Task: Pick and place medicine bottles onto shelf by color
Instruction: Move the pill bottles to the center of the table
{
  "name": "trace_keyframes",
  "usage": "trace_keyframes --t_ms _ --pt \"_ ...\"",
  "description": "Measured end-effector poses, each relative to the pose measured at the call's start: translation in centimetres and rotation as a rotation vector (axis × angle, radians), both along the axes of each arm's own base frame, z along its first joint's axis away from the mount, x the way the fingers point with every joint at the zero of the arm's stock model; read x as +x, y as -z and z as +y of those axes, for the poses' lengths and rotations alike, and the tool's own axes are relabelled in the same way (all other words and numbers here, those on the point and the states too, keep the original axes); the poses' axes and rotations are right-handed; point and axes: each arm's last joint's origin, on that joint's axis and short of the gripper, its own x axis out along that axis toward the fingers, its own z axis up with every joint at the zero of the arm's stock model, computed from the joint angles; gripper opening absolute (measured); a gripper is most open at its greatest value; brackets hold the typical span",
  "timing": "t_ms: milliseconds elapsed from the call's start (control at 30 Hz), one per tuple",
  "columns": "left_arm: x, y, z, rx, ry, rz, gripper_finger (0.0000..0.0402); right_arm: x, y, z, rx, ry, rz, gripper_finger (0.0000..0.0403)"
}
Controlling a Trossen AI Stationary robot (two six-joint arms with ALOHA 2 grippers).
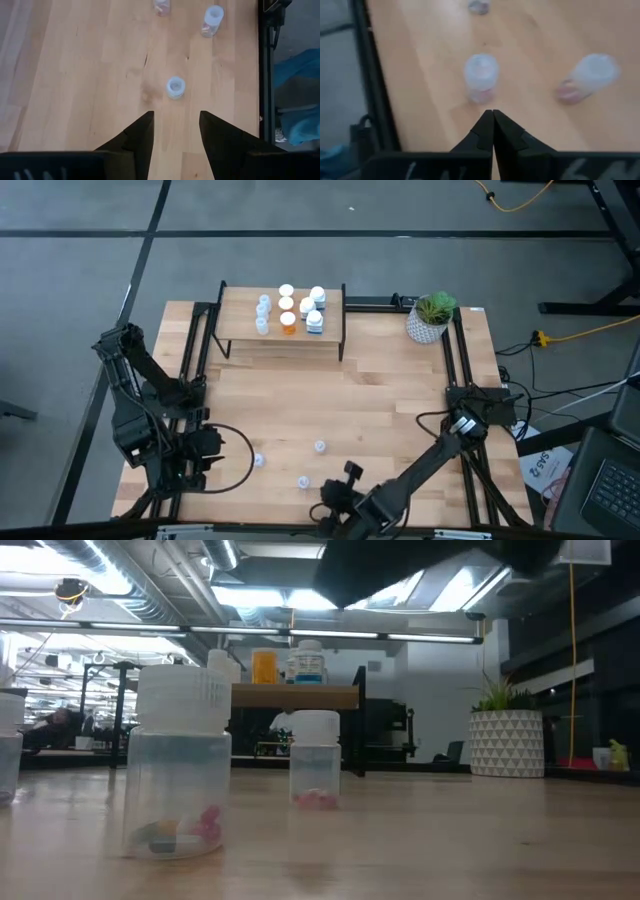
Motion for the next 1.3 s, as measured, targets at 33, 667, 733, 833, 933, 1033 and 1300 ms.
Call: trace_keyframes --t_ms 33,667,733,833,933,1033,1300 --pt "0.0 0.0 0.0 0.000 0.000 0.000 0.0150 0.0 0.5 0.1 0.011 -0.002 -0.013 0.0005" --pt "0.0 0.0 0.0 0.008 -0.004 -0.014 0.0150 1.6 8.2 -7.6 -0.034 0.157 0.044 0.0005" --pt "0.0 0.0 0.0 0.008 -0.004 -0.014 0.0150 1.9 8.2 -8.1 -0.046 0.153 0.049 0.0005" --pt "0.0 0.0 0.0 0.009 -0.004 -0.015 0.0150 2.5 8.2 -8.9 -0.073 0.137 0.050 0.0005" --pt "0.0 0.0 0.0 0.011 -0.005 -0.017 0.0150 3.3 8.2 -10.2 -0.099 0.137 0.063 0.0005" --pt "0.0 0.0 0.0 0.011 -0.005 -0.018 0.0150 4.0 8.3 -11.8 -0.143 0.146 0.077 0.0005" --pt "0.0 0.0 0.0 0.011 -0.005 -0.018 0.0150 6.2 8.0 -16.0 -0.194 0.134 0.097 0.0005"
